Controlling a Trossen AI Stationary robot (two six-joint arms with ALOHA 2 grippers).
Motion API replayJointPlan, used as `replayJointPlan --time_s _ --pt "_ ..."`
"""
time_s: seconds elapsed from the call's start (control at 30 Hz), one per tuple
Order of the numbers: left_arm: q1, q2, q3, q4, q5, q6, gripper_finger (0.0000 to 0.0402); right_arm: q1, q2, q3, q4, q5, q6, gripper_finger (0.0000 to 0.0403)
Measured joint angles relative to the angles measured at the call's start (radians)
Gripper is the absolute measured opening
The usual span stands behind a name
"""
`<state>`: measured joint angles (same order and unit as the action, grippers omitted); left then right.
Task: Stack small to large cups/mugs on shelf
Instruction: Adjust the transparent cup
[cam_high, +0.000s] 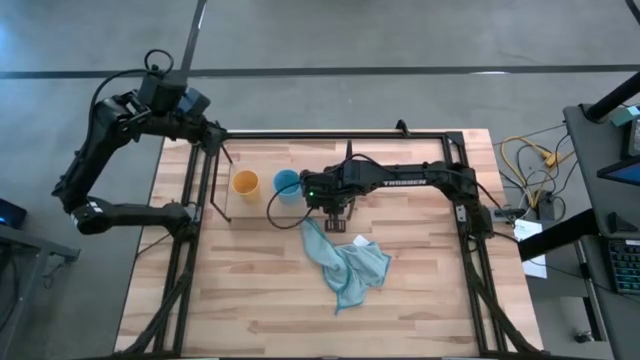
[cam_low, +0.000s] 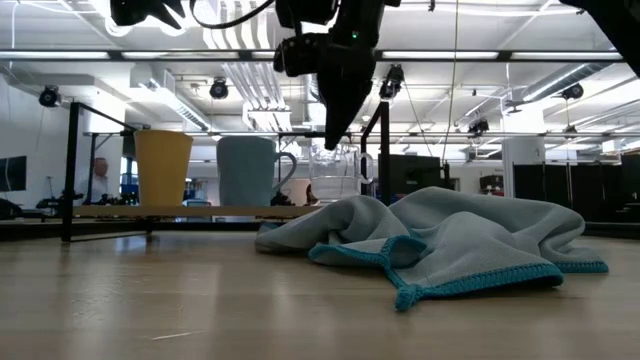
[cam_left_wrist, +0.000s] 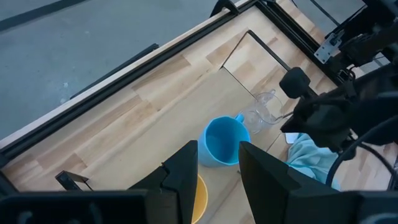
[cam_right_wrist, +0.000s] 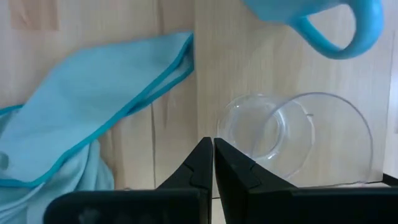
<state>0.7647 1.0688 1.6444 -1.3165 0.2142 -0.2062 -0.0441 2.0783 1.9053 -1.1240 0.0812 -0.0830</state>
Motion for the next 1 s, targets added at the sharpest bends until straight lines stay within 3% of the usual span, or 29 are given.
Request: replayJointPlan --time_s 0.13,1.0 --pt "0.000 0.005 0.000 0.000 0.002 -0.001 0.0102 0.001 0.012 0.000 -0.007 0.084 0.007 0.0008" --pt "0.001 0.043 0.000 0.005 0.021 0.003 0.0102 -0.021 0.012 0.009 0.003 0.078 0.058 0.0008"
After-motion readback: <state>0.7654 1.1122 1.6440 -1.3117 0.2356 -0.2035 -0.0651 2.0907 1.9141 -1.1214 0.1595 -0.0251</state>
